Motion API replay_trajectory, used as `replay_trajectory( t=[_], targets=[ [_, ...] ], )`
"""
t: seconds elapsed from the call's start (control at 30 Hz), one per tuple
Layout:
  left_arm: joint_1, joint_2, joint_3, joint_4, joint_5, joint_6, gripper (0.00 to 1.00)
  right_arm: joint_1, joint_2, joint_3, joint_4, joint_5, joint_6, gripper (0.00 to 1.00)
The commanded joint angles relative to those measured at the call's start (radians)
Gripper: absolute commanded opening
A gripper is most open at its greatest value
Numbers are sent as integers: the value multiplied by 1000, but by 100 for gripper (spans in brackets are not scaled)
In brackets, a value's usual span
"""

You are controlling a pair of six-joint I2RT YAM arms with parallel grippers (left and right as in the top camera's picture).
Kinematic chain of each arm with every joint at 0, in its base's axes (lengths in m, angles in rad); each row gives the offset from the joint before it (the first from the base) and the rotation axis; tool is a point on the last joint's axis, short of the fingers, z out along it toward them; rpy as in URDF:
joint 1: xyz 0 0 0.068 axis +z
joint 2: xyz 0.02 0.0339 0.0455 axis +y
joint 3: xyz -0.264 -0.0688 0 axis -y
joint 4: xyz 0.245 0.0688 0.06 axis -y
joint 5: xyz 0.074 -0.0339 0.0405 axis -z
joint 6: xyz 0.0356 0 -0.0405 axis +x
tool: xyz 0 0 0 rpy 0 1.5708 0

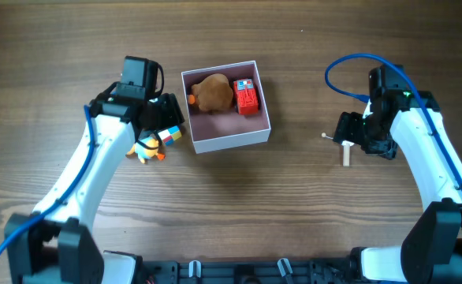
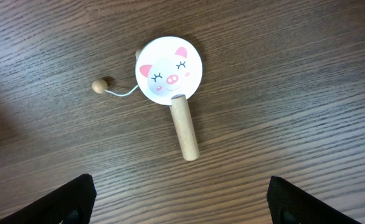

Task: Pack container
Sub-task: 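Grasp the colour cube with the left gripper, then place the colour cube into the box with the left gripper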

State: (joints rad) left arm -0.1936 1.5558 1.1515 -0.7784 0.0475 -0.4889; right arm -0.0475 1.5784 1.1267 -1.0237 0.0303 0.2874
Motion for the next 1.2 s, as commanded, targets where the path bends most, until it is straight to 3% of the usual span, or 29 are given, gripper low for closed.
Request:
replay_trajectory(
  t=[0.0, 0.43, 0.73, 0.83, 0.9, 0.97, 1.17],
  targets=[
    [2, 80, 14, 0, -56, -101, 62, 1, 4, -7, -1, -19, 11, 88],
    [2, 225, 14, 34, -130, -103, 77, 1, 4, -7, -2, -32, 11, 86],
    [2, 273, 14, 57, -146, -91, 78, 1, 4, -7, -5, -32, 7, 83],
    [2, 273, 14, 62, -146, -91, 70, 1, 3, -7, -6, -32, 7, 83],
    [2, 273, 14, 72, -146, -91, 54, 1, 4, -7, -8, -32, 7, 83],
    [2, 273, 14, 85, -146, -69, 47, 1, 3, -7, -11, -32, 7, 82],
    [2, 251, 56, 63, -146, 14, 47, 1, 3, -7, -20, -32, 7, 80]
  ],
)
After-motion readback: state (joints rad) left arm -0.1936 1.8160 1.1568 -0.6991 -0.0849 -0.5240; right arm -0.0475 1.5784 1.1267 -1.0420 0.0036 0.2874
